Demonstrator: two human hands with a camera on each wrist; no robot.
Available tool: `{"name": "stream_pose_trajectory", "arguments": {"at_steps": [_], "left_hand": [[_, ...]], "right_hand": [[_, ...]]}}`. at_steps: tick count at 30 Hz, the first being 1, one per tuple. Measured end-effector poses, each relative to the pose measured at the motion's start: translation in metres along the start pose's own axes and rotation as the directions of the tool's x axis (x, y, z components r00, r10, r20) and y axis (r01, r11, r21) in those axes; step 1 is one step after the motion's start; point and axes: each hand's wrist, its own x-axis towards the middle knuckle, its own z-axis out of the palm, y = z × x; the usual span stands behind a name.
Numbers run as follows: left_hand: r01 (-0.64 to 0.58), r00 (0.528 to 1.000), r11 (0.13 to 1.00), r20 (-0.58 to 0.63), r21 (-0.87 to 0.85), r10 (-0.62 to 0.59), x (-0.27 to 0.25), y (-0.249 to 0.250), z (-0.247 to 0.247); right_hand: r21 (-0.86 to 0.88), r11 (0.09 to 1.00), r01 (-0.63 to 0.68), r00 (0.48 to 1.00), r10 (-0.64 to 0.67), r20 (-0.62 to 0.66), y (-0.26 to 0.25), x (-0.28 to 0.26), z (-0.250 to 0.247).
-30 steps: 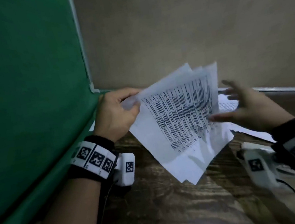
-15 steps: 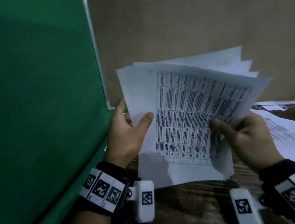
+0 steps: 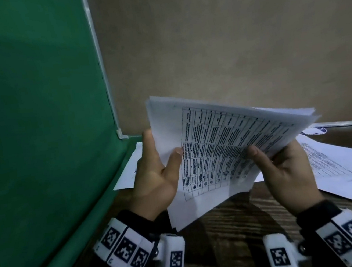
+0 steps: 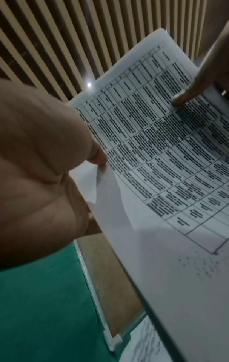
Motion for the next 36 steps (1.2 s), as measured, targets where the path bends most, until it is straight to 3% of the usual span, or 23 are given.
{"name": "stream_pose_trajectory", "arguments": {"at_steps": [3,8,11,15,27,33,36], "left_hand": [[0.018,1.000,1.000,-0.007,-0.012,-0.018,0.000,0.005,0.003],[-0.078,0.995,0.997,-0.055,0.011,0.078,-0.003,0.016,0.006],[-0.029,0.995,0.999,-0.093,-0.032,0.026,-0.003,0.013,0.007],[0.005,0.999,0.999,-0.052,-0.035,-0.007,-0.002,0.008,0.008],[0.067,0.998,0.994,-0.005,0.091,-0.067,-0.002,-0.001,0.009],[0.113,0.994,0.994,0.011,-0.014,-0.113,0.001,-0.001,0.008],[0.119,0.991,0.984,-0.052,-0.134,-0.127,0.006,0.000,0.003]], "right_hand": [[-0.081,0.997,-0.015,1.000,0.013,-0.015,0.002,-0.002,0.000],[-0.099,0.987,0.128,0.990,-0.133,-0.043,-0.015,-0.002,0.002],[0.009,0.997,0.071,0.997,-0.071,-0.018,-0.017,-0.003,0.005],[0.099,0.995,0.026,0.999,-0.024,-0.025,-0.016,-0.002,0.001],[0.044,0.992,-0.116,0.993,0.114,0.031,-0.003,-0.005,-0.004],[0.057,0.987,-0.152,0.988,0.150,0.044,-0.003,-0.005,-0.007],[0.058,0.975,-0.214,0.975,0.210,0.067,-0.008,-0.004,-0.008]]}}
